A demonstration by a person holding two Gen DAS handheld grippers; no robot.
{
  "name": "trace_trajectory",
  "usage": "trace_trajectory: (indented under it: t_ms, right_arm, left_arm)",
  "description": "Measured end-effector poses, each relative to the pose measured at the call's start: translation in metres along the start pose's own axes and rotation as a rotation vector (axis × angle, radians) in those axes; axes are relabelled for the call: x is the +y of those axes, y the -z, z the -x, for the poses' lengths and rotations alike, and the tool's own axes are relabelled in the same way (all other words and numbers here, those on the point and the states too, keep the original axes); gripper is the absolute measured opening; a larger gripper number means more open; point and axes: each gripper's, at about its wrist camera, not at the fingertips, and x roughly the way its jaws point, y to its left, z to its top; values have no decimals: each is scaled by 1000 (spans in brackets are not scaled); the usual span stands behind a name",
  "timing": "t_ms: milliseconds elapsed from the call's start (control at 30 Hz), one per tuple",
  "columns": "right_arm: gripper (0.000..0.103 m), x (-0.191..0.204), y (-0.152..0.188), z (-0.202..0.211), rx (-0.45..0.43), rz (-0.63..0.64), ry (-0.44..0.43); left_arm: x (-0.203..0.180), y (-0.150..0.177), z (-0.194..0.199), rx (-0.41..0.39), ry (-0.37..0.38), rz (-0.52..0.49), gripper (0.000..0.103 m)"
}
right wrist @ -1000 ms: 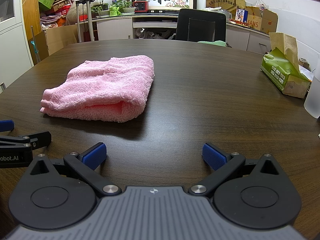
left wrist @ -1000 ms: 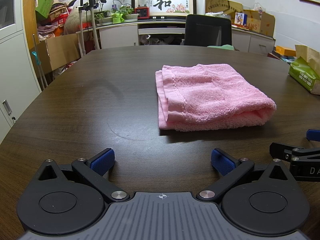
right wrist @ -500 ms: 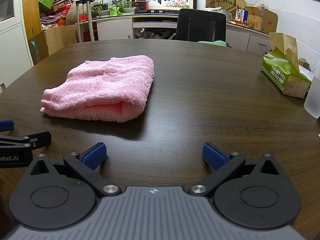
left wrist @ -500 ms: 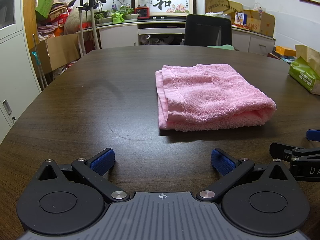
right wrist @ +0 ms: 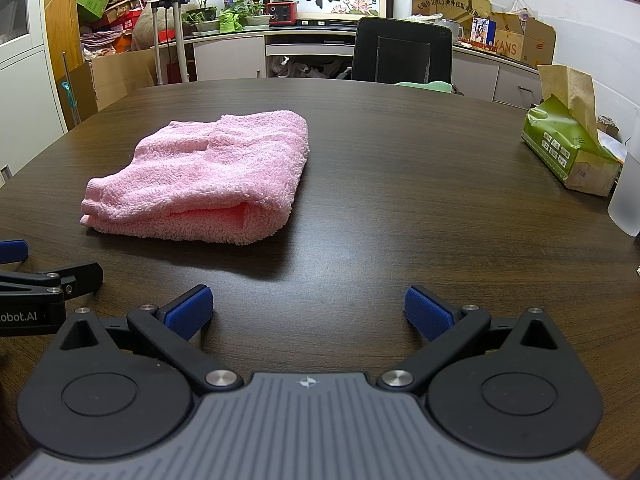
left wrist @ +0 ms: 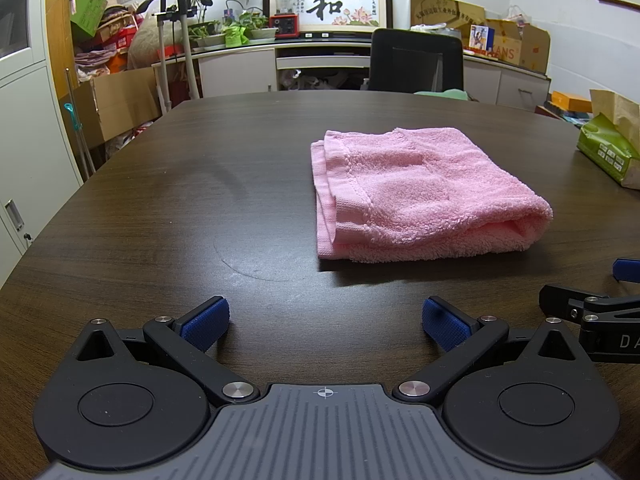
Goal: Fold towel
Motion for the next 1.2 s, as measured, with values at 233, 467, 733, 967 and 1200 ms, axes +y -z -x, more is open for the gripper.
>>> trace_trajectory:
  t_ms: [233,467,733,967,1200]
  right_arm:
    - [103,0,0,0,0,0,0]
    - [103,0,0,0,0,0,0]
    - [103,0,0,0,0,0,0]
    - [103,0,0,0,0,0,0]
    - [103,0,0,0,0,0,0]
  left_arm:
    - [0,0,0,0,0,0,103]
    - [0,0,-1,0,0,0,103]
    - [0,0,-1,0,0,-1,103]
    - [3,0,-2,0,-6,5,103]
    - [2,-1,-2,0,-5,6,103]
